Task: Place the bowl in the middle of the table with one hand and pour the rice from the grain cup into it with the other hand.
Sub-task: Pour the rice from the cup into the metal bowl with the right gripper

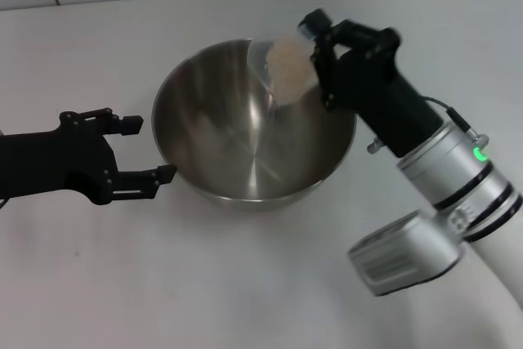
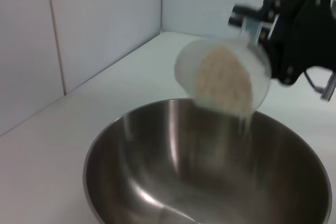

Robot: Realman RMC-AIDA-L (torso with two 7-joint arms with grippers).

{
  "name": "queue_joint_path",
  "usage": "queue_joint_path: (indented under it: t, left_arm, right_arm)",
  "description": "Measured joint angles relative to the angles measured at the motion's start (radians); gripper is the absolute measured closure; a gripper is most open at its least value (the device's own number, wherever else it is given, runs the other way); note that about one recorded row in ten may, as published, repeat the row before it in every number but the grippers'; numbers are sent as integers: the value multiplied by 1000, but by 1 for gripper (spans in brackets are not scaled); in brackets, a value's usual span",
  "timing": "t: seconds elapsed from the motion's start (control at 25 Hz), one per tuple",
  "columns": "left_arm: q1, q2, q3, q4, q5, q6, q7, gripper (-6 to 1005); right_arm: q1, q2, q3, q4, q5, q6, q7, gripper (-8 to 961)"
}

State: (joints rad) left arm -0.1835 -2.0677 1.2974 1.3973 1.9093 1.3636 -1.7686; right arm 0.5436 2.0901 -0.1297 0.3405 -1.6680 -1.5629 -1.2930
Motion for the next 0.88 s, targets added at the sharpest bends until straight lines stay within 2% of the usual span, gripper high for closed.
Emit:
queue_joint_path:
  t: [0.08, 0.32, 0.36, 0.4, 0.56, 0.88]
  left_arm:
    - [-4, 0, 2, 0, 0, 0, 0, 155]
    - [-15, 0, 4, 0, 0, 0, 0, 155]
    - [-16, 0, 4, 0, 0, 0, 0, 155]
    - [-17, 0, 4, 0, 0, 0, 0, 155]
    - [-19, 0, 3, -1, 1, 0, 0, 155]
    - [-26, 1, 3, -4, 2, 4, 0, 155]
  right_arm:
    - [5, 2, 0, 19, -22, 20, -180, 938]
    - [3, 2, 13, 19, -121, 37, -518, 939]
    - [3, 2, 13, 27, -123, 60, -682, 939]
    - [3, 2, 13, 27, -123, 60, -682, 939]
    - [17, 2, 13, 35, -129, 95, -948, 938]
    - [49, 2, 5, 12, -156, 142, -1235, 937]
